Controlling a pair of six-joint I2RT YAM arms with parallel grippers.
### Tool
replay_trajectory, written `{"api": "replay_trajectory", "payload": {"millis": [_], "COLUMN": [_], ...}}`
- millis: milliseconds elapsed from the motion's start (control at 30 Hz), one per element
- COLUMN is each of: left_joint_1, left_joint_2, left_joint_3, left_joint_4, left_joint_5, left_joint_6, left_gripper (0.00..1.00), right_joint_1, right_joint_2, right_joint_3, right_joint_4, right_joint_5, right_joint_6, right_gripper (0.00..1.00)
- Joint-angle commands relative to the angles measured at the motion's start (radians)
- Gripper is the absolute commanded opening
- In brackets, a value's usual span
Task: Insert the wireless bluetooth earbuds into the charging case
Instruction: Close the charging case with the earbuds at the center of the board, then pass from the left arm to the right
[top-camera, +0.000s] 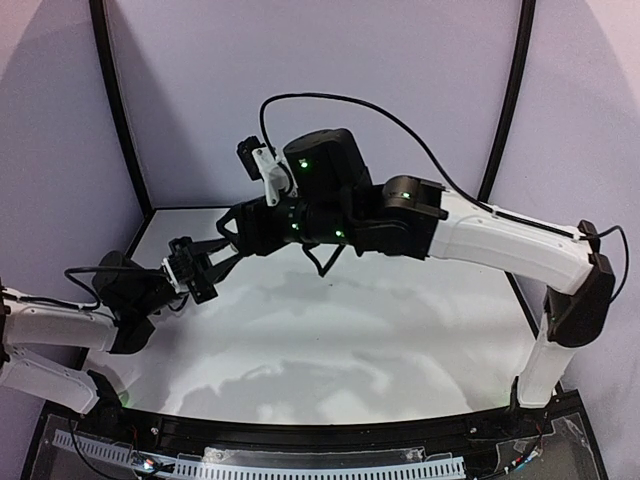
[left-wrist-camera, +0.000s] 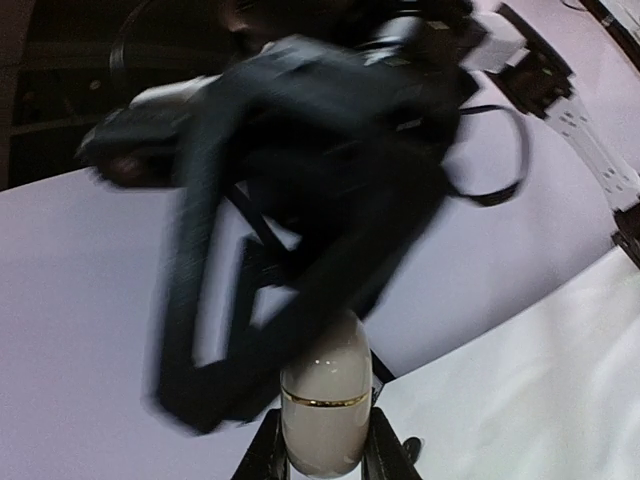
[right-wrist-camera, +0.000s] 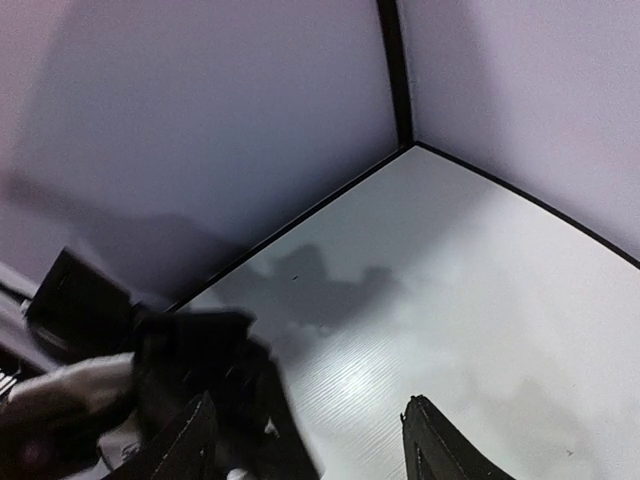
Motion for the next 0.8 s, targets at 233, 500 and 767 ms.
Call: {"api": "replay_trajectory", "payload": {"millis": [233, 500, 767], "left_joint_1": [0.088, 0.121, 0.124], "left_joint_2": [-0.076, -0.019, 0.066], "left_joint_3": [0.175, 0.246, 0.361], "left_joint_4": [-0.172, -0.087, -0.114], "left_joint_5": [0.157, 0.313, 0.3], "left_joint_6": [-0.784, -1.307, -1.428], "left_gripper": [0.01, 0.01, 0.01], "right_joint_1": [-0.043, -0.149, -0.254], "right_joint_2": [-0.274, -0.452, -0.292], "right_joint_3": [-0.138, -0.375, -0.201], "right_joint_4": [0.172, 0.447, 0.301], "right_joint_5": [-0.073, -0.274, -0.636], "right_joint_6": [-0.13, -0.206, -0.277], "right_gripper": [0.85, 0.96, 0.96]}}
